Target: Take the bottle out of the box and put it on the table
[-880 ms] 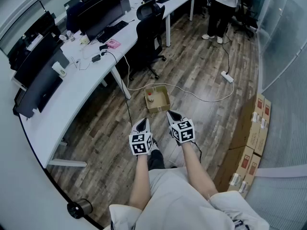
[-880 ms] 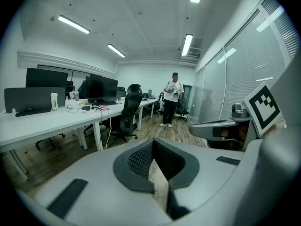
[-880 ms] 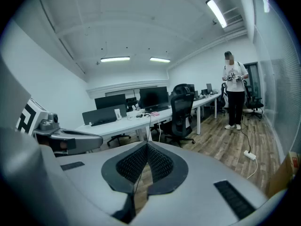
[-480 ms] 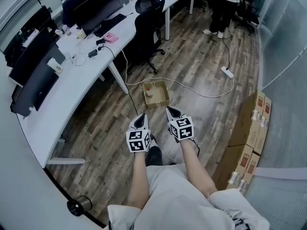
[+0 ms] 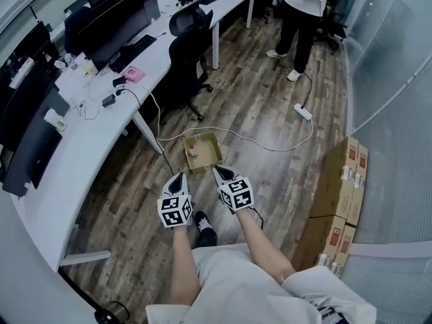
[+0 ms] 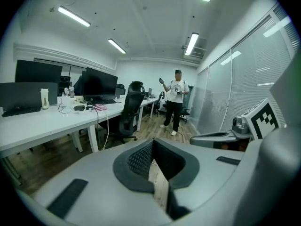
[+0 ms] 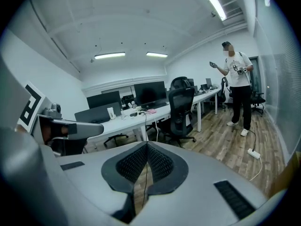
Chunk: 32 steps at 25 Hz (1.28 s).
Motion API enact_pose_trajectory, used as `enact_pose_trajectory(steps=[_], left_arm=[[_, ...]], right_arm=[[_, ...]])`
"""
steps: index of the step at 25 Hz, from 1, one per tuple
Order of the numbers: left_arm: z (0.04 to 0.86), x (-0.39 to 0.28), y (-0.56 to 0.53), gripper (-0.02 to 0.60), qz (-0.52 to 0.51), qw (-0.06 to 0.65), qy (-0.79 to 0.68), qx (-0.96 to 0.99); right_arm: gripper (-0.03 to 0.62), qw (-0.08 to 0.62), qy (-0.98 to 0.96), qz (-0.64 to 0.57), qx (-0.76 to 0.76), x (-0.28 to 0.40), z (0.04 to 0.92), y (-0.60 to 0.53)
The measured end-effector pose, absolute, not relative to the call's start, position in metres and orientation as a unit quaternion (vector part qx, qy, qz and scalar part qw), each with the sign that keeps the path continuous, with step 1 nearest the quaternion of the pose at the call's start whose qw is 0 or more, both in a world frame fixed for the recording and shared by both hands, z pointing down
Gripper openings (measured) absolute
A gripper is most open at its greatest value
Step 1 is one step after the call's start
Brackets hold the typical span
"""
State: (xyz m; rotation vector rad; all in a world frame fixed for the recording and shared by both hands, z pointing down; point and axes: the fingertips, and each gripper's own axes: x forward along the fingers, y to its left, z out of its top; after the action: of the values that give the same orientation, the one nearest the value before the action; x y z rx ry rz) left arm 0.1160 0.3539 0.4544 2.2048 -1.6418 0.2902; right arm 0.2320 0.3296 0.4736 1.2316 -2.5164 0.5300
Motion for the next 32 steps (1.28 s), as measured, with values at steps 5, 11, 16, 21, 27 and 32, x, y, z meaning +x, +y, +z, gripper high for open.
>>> enact_pose_trajectory(steps=[5, 11, 16, 21, 27, 32], left_arm=[[0.445, 0.113, 0.293, 0.014, 0.091, 0.184, -0.577, 0.79], [0.441, 0.104, 0.228, 0.014, 0.086, 0.186, -0.554, 0.807], [0.441, 0.09, 0.183, 0.012, 0.09, 0.188, -0.547, 0.811], [0.458, 0.072, 0.151, 0.014, 0.09, 0.206, -0.531, 0.817], [0.464, 0.05, 0.128, 0.014, 0.089, 0.211, -0.523, 0.821], [0.471, 0.045, 0.123, 0.014, 0.081, 0.22, -0.52, 0.822]], right_arm=[[0.038, 0.152, -0.865, 0.186, 0.44, 0.233, 0.471, 0.28], [0.04, 0.156, -0.859, 0.2, 0.445, 0.221, 0.476, 0.23], [0.04, 0.15, -0.85, 0.209, 0.46, 0.21, 0.476, 0.188], [0.04, 0.148, -0.844, 0.209, 0.472, 0.193, 0.484, 0.155], [0.04, 0.149, -0.836, 0.211, 0.484, 0.183, 0.494, 0.138], [0.04, 0.152, -0.826, 0.216, 0.497, 0.191, 0.502, 0.134]])
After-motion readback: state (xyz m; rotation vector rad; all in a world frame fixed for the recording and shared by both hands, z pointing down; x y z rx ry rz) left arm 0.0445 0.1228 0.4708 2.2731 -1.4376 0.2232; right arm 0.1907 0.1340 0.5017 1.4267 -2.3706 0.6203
